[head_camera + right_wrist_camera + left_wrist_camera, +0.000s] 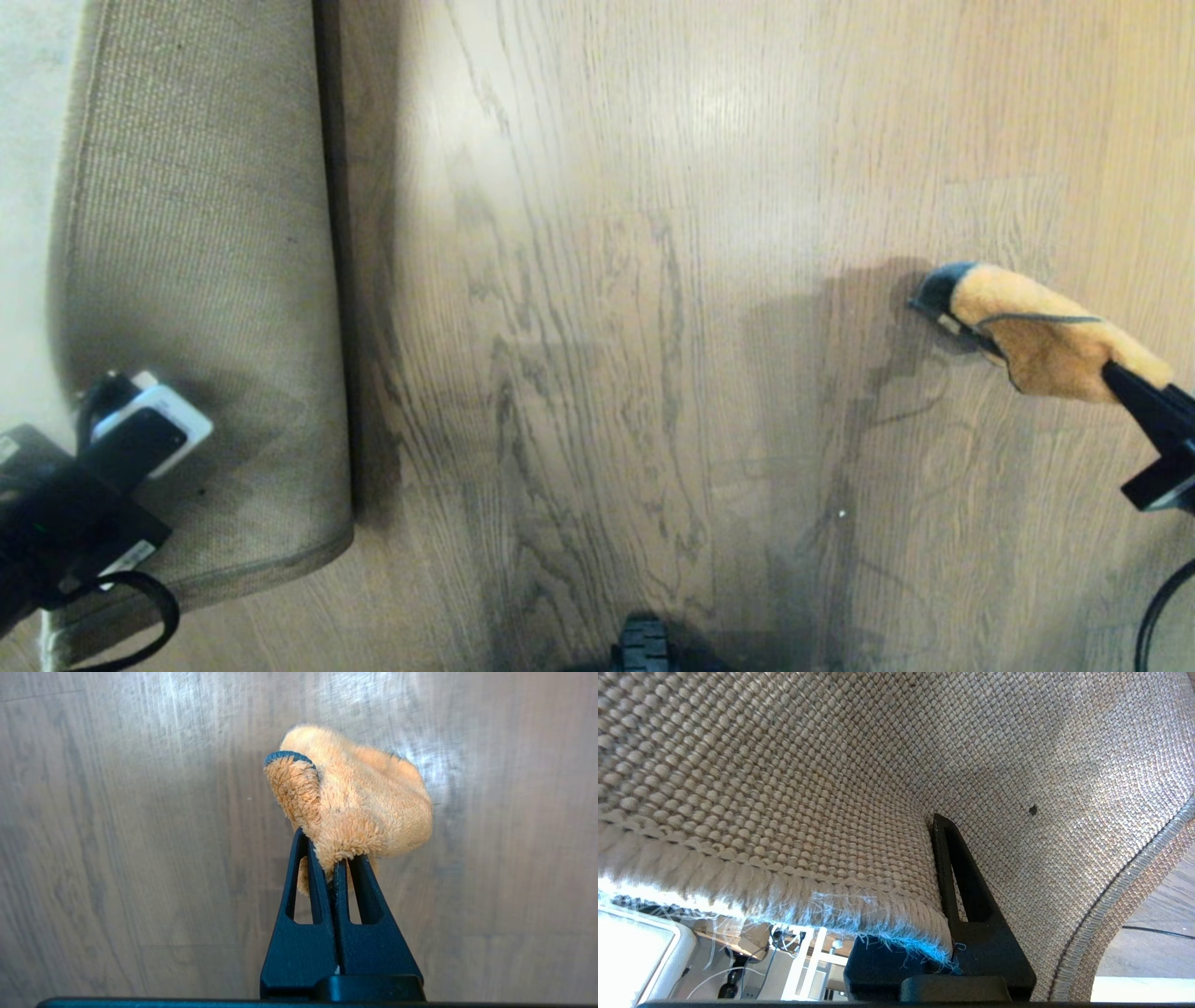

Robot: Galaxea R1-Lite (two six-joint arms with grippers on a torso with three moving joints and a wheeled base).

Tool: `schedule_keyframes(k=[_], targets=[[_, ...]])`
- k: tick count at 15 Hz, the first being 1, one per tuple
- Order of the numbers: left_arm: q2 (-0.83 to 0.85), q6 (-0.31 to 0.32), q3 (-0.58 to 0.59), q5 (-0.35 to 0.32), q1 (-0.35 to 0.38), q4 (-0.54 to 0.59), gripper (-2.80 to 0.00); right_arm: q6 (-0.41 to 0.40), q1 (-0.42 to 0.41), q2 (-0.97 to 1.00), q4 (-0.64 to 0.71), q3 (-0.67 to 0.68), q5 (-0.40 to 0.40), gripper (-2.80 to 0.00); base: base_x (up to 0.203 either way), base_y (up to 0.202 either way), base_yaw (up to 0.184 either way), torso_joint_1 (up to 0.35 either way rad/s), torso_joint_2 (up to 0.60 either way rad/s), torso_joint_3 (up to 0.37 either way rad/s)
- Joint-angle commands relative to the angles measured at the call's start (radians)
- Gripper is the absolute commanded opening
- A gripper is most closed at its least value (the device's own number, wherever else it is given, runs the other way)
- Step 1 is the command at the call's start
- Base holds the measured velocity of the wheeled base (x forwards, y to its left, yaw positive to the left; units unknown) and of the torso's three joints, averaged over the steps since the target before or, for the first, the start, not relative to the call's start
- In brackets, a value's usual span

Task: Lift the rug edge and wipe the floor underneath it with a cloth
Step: Wipe the floor under the carpet with a rag

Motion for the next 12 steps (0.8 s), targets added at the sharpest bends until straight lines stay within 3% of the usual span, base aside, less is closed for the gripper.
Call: schedule_keyframes(k=[1, 5, 12], targets=[[0.002, 0.005, 0.001, 0.002, -0.002, -0.001, -2.80, -0.002, -0.027, -0.130, 0.057, 0.004, -0.001, -2.80, 0.000, 0.000, 0.000, 0.000, 0.00, 0.000], [0.001, 0.003, 0.006, 0.003, -0.002, -0.003, -2.80, -0.018, -0.034, -0.378, 0.359, 0.004, 0.023, -2.80, 0.000, 0.000, 0.000, 0.000, 0.00, 0.000], [0.001, 0.004, 0.007, 0.002, -0.003, -0.003, -2.80, -0.084, -0.033, -1.054, 1.204, -0.035, 0.113, -2.80, 0.000, 0.000, 0.000, 0.000, 0.00, 0.000]])
